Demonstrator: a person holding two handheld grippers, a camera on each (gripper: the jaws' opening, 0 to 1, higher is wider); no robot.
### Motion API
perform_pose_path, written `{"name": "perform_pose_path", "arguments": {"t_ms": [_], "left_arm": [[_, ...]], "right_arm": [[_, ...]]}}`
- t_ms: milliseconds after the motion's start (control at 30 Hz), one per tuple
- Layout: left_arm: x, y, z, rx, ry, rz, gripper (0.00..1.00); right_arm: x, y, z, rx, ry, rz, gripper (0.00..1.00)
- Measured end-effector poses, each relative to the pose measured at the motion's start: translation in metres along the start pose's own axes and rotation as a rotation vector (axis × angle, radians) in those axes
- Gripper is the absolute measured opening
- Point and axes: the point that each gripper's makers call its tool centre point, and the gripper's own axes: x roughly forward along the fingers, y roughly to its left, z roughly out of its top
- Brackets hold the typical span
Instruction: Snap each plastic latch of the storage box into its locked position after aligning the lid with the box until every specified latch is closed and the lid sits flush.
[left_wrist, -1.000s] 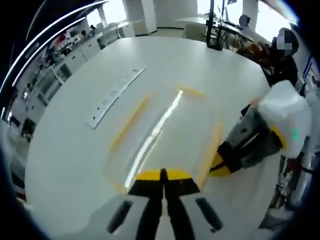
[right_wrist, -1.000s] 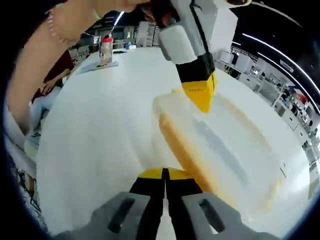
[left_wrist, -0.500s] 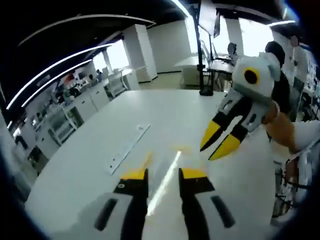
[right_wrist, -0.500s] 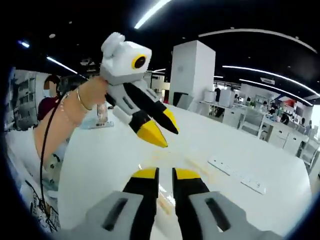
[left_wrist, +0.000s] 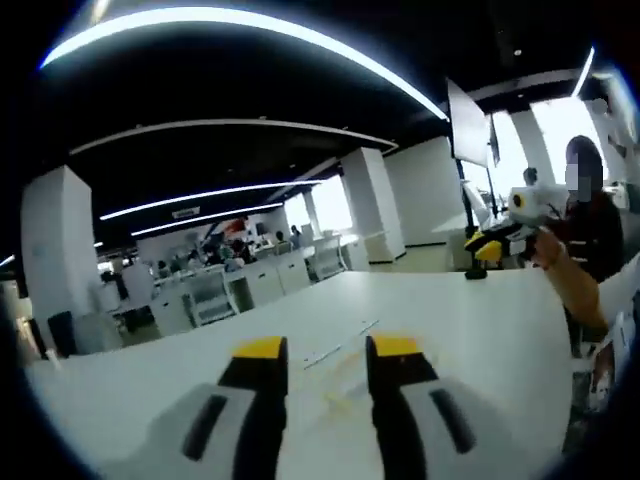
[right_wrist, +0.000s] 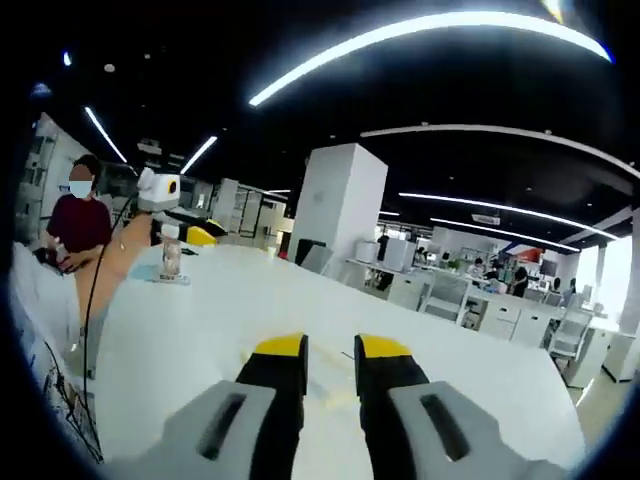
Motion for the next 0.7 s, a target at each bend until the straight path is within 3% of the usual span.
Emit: {"name": "perform_pose_path", "arguments": {"t_ms": [167, 233, 333, 400, 500, 600, 700], "left_arm": [[-0.059, 0.026, -0.020, 0.001, -0.092, 0.197, 0.34], [-0.075, 0.035, -0.030, -0.015, -0.126, 0.266, 0.34], [-0.093, 0.049, -0.050, 0.007, -0.131, 0.381, 0.35], [-0.098, 0.053, -0.059, 0.001, -0.136, 0.416, 0.36], [-0.105, 0.067, -0.073, 0.025, -0.146, 0.507, 0.37], [-0.101, 0.071, -0.091, 0.012, -0.129, 0.524, 0.37], [-0.100, 0.068, -0.099, 0.027, -0.115, 0.538, 0.38]], "right_arm": [[-0.032, -0.006, -0.026, -0.004, -0.035, -0.097, 0.26], [-0.044, -0.014, -0.044, -0.019, -0.041, -0.174, 0.29], [-0.057, -0.017, -0.068, -0.023, -0.044, -0.223, 0.31], [-0.066, -0.022, -0.080, 0.001, -0.074, -0.276, 0.32], [-0.072, -0.028, -0.096, -0.041, -0.087, -0.333, 0.33], [-0.073, -0.030, -0.099, -0.069, -0.097, -0.353, 0.34], [-0.073, -0.030, -0.102, -0.051, -0.107, -0.348, 0.34]]}}
